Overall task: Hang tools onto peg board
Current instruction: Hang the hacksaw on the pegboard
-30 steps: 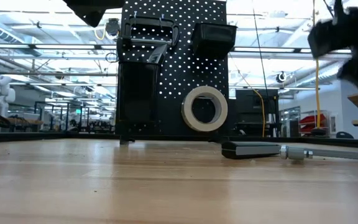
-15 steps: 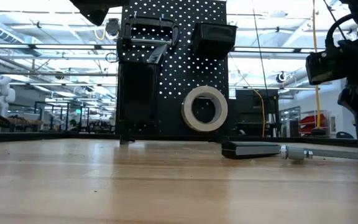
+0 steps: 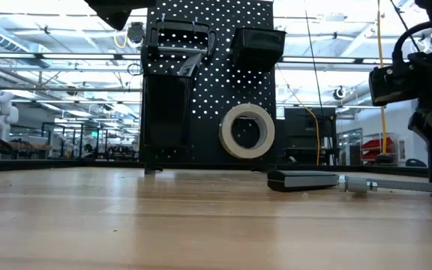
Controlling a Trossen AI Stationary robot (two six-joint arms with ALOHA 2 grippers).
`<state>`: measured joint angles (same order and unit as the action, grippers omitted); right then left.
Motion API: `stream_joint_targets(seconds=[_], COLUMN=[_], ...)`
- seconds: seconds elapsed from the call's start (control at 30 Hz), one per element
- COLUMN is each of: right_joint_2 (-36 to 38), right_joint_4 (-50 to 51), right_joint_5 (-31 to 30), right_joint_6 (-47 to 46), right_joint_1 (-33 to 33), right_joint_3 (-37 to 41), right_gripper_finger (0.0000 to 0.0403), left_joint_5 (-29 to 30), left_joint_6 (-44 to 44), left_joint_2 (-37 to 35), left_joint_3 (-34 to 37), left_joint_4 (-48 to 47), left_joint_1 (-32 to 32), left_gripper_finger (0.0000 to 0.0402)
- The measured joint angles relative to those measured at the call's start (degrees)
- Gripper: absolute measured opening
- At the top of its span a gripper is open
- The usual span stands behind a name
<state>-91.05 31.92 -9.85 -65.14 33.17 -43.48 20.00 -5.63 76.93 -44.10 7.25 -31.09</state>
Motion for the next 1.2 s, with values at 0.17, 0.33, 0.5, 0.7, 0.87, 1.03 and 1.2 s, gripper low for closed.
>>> stream_joint_targets(seconds=[0.17,0.33,0.5,0.7,0.87,1.03,1.2], right_joint_2=[0.0,0.0,0.0,0.6,0.6,0.7,0.7], right_joint_4=[0.3,-0.2,3.2,12.9,22.5,29.9,30.6], right_joint_5=[0.4,0.7,0.3,-3.9,-10.6,-18.7,-26.2], right_joint_6=[0.8,2.7,3.4,5.2,8.2,13.2,22.3], right_joint_1=[0.0,0.0,0.0,0.3,0.3,0.3,0.3], right_joint_3=[0.1,-0.2,-2.8,-10.3,-19.5,-28.5,-35.8], right_gripper_finger=[0.0085,0.0020,0.0021,0.0021,0.0021,0.0021,0.0021], left_joint_5=[0.0,0.0,-0.1,-0.2,-0.2,-0.4,-0.2], left_joint_6=[0.0,0.0,0.0,-1.5,-2.7,-8.5,-18.7], left_joint_2=[0.0,0.0,-0.5,-4.9,-9.3,-13.9,-18.4], left_joint_3=[0.0,0.0,0.0,0.0,0.0,0.0,0.0], left_joint_4=[0.0,0.1,1.6,2.2,4.5,4.8,4.8], left_joint_1=[0.0,0.0,-0.1,-0.2,-0.2,-0.2,0.1], left_gripper_finger=[0.0113,0.0113,0.0113,0.0113,0.0113,0.0113,0.0113])
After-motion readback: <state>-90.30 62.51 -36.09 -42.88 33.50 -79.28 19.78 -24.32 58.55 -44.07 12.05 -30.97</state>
